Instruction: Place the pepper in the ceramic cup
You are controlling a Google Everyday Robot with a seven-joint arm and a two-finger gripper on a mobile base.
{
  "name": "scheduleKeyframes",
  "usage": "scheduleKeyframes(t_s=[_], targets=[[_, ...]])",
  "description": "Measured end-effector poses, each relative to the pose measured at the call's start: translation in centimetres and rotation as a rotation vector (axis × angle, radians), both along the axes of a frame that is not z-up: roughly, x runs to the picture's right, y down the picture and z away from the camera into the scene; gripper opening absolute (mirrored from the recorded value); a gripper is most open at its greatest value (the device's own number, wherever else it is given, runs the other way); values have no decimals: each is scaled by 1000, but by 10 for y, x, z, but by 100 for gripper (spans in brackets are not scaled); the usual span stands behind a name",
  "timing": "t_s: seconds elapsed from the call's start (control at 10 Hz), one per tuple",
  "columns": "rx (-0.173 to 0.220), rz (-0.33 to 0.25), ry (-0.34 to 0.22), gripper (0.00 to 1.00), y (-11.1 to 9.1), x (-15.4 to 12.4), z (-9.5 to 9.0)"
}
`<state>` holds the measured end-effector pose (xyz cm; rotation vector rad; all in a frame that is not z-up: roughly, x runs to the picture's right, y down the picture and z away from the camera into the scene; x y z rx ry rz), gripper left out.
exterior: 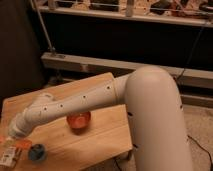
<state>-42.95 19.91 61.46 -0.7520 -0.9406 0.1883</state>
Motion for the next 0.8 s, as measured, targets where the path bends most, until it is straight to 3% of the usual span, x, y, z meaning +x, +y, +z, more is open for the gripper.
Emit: scheduleKeyframes(t_s=[0.6, 0.8], targets=[[-39, 41, -60, 0, 5, 21, 11], [-70, 71, -82, 0, 5, 29, 17]])
